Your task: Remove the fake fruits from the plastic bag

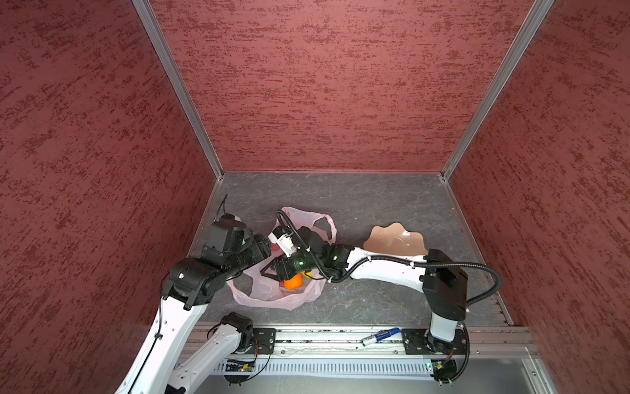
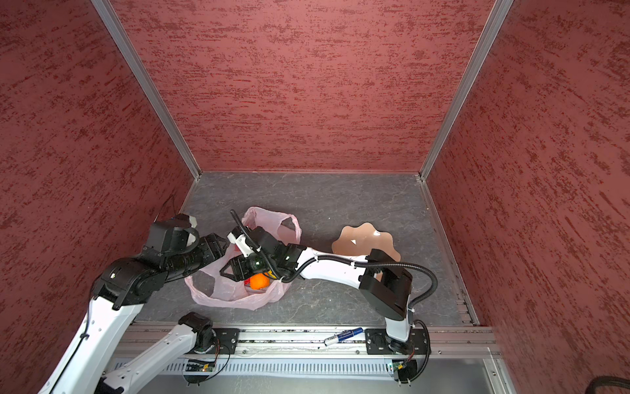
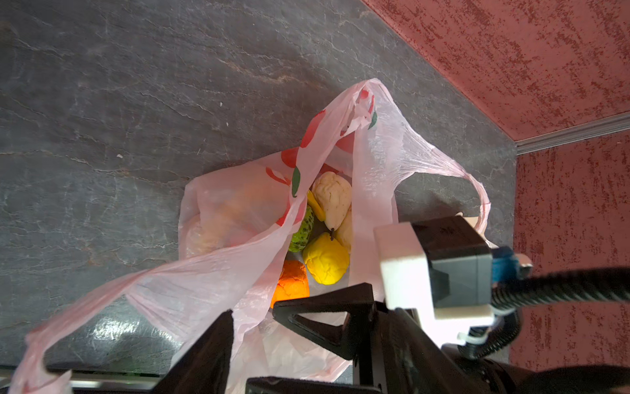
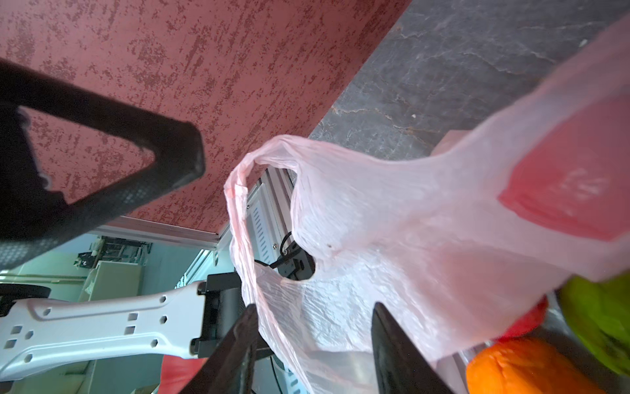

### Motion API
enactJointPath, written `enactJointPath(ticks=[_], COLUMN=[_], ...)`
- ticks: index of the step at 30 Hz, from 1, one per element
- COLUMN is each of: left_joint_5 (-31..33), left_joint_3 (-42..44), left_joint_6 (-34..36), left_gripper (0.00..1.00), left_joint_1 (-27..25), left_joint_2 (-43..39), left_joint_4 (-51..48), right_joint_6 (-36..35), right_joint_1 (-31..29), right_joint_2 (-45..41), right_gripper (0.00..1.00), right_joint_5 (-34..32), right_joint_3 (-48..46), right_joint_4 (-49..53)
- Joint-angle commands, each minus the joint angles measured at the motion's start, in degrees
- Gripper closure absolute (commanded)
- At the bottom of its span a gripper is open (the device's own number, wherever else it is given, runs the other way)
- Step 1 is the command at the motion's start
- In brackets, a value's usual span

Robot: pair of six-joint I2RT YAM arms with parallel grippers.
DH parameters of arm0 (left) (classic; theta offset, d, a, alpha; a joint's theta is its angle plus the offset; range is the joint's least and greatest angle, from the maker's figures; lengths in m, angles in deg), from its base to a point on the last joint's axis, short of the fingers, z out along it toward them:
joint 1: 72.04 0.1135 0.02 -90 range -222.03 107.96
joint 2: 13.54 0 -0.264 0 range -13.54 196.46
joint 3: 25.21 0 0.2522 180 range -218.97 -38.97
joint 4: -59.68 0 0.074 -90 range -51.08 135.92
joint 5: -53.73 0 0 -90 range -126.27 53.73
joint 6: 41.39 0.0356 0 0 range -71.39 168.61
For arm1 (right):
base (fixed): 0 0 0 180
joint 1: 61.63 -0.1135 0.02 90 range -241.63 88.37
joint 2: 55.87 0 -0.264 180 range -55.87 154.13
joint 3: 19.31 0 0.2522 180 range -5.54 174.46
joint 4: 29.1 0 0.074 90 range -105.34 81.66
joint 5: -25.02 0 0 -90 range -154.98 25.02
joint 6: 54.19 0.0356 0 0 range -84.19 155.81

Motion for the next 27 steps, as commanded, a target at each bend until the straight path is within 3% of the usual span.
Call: enactJointPath(ticks=[1, 8, 27], left_joint_5=[-1.4, 5.9, 2.7], left_joint_3=[1.4, 5.4, 22.1], left_joint_6=[0.3, -3.3, -10.5], left_gripper=[0.27, 0.23, 0.21], left_joint_1=[-2.4, -12.5, -11.6], left_joint_2=[1.3, 6.1, 5.2], left_joint_4=[2.5, 1.1, 14.4], right_joint_6=[1.3, 1.5, 9.2], right_joint_1=[0.3, 0.9, 2.7], right_joint_2=[-2.1, -0.6, -3.1], right_gripper=[0.46, 0.50, 0.56], right_joint_5=[-4.7, -13.0, -34.5], right_joint_3=[-2.7, -1.9, -6.5], right_joint_4=[2.2, 9.4, 15.4])
